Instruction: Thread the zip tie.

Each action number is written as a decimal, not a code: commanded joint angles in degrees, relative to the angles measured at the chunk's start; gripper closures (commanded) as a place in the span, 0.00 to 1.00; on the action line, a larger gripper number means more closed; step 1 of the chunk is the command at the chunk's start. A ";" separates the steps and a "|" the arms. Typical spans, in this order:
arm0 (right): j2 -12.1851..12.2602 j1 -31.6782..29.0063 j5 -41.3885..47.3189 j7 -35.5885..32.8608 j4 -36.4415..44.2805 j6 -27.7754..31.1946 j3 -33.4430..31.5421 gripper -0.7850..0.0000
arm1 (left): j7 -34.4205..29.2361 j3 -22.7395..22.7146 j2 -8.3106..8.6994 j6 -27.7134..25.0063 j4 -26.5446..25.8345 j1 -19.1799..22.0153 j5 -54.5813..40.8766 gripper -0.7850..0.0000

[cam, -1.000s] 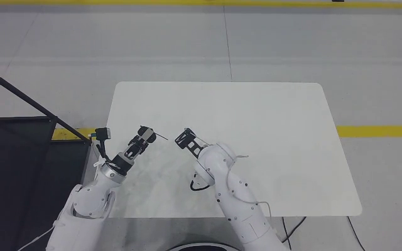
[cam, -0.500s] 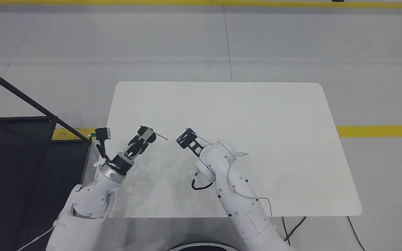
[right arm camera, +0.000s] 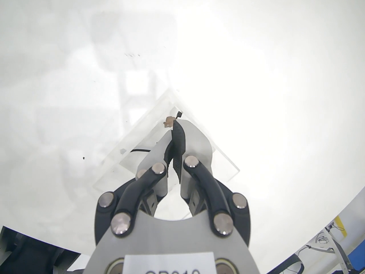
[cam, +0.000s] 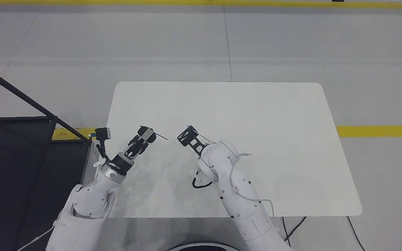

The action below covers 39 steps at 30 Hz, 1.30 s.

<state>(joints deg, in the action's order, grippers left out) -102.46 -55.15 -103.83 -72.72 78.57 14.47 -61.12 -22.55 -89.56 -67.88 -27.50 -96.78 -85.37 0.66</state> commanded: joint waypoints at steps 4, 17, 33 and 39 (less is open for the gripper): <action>0.39 -1.71 0.45 1.25 3.57 1.30 -0.41 1.00 | 0.00 0.00 0.00 0.00 0.00 0.00 0.00 1.00; 2.20 -5.17 2.85 6.71 11.08 15.80 -1.23 1.00 | 0.00 0.00 0.00 0.00 0.00 0.00 0.00 1.00; 2.89 -5.38 4.93 6.80 11.64 19.25 -1.72 1.00 | 0.00 0.00 0.00 0.00 0.00 0.00 0.00 1.00; 3.47 -5.74 0.84 10.28 10.62 19.91 0.42 1.00 | 0.00 0.00 0.00 0.00 0.00 0.00 0.00 1.00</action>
<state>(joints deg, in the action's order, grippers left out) -99.09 -60.98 -102.54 -63.08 89.21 33.82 -61.06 -22.55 -89.56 -67.88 -27.50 -96.78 -85.37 0.66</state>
